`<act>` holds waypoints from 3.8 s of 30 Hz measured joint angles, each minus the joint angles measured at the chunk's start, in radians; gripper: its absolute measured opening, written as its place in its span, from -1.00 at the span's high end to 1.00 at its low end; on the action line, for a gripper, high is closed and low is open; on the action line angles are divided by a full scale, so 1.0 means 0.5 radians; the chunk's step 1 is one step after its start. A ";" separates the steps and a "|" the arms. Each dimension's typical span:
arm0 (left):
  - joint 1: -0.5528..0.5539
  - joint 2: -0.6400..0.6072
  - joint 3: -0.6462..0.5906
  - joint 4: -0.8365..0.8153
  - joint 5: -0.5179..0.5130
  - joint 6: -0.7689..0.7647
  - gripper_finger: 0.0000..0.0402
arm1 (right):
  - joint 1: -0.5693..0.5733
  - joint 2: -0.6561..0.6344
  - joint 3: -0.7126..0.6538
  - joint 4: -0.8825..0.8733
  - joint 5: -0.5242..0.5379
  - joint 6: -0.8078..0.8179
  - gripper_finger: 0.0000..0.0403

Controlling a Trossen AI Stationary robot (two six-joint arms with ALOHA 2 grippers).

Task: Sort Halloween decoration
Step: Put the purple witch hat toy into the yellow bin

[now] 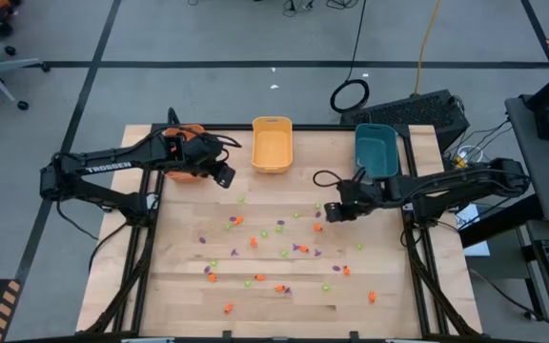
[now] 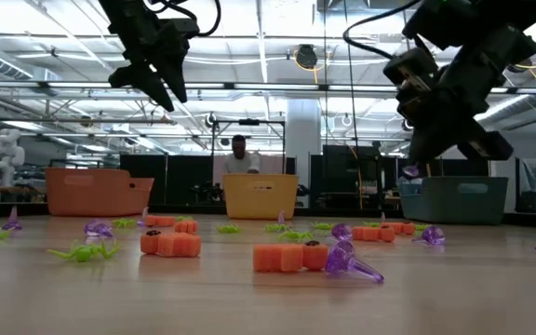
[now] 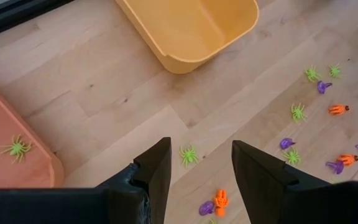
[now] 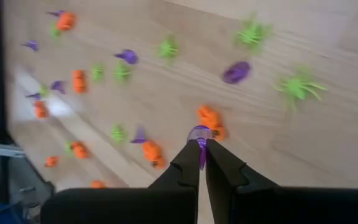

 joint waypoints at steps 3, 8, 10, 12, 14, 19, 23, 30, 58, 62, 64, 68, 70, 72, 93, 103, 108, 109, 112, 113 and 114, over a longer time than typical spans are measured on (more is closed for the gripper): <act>0.001 0.000 0.000 -0.001 0.025 0.000 0.17 | 0.000 0.000 0.000 0.084 0.000 -0.014 1.00; 0.000 0.000 0.000 -0.002 0.137 -0.010 0.17 | -0.001 0.000 0.000 0.306 -0.002 -0.205 1.00; -0.001 0.000 0.000 -0.002 0.176 -0.015 0.17 | 0.000 0.000 0.000 0.419 -0.001 -0.305 1.00; -0.008 0.000 0.000 -0.002 0.202 -0.016 0.17 | 0.000 0.000 0.000 0.541 0.000 -0.405 1.00; -0.021 0.000 0.000 -0.001 0.203 -0.016 0.17 | 0.000 0.000 0.000 0.673 0.001 -0.504 1.00; -0.053 0.000 0.000 0.031 0.203 -0.016 0.17 | -0.001 0.000 0.000 1.019 0.004 -0.683 1.00; -0.086 0.000 0.000 0.136 0.203 -0.016 0.17 | -0.002 0.000 0.000 1.281 0.036 -0.836 1.00; -0.151 0.000 0.000 0.458 0.210 0.045 0.17 | -0.004 0.000 0.000 1.603 0.186 -0.958 1.00; -0.214 0.001 0.243 0.979 0.374 -0.002 0.17 | -0.150 -0.040 0.392 1.573 -0.267 -1.734 1.00; -0.247 0.001 0.243 0.978 0.379 -0.014 0.17 | -0.163 -0.087 0.392 1.555 -0.275 -1.733 1.00; -0.271 0.001 0.243 0.978 0.404 -0.016 0.17 | -0.163 -0.104 0.391 1.532 -0.275 -1.755 1.00; -0.324 0.001 0.243 0.976 0.473 -0.014 0.17 | -0.163 -0.118 0.391 1.528 -0.319 -1.845 1.00; -0.347 0.001 0.243 0.975 0.489 -0.005 0.17 | -0.162 -0.118 0.391 1.526 -0.320 -1.881 1.00; -0.362 0.001 0.243 0.976 0.495 -0.014 0.17 | -0.162 -0.118 0.391 1.525 -0.321 -1.876 1.00; -0.272 0.001 0.242 0.979 0.294 0.276 0.17 | -0.190 -0.127 0.389 1.449 -0.300 -3.200 1.00; -0.272 0.001 0.241 0.979 0.140 0.471 0.17 | -0.216 -0.126 0.388 1.389 -0.304 -3.182 1.00; -0.272 0.001 0.241 0.978 0.139 0.459 0.17 | -0.216 -0.127 0.388 1.388 -0.311 -3.178 1.00; -0.272 0.001 0.241 0.978 0.139 0.459 0.17 | -0.216 -0.127 0.388 1.390 -0.311 -3.169 1.00; -0.272 0.001 0.241 0.978 0.134 0.454 0.17 | -0.216 -0.126 0.388 1.405 -0.312 -3.128 1.00; -0.272 0.001 0.241 0.978 0.131 0.453 0.17 | -0.216 -0.127 0.388 1.405 -0.312 -3.126 1.00; -0.272 0.001 0.241 0.978 0.130 0.453 0.17 | -0.216 -0.126 0.388 1.404 -0.312 -3.121 1.00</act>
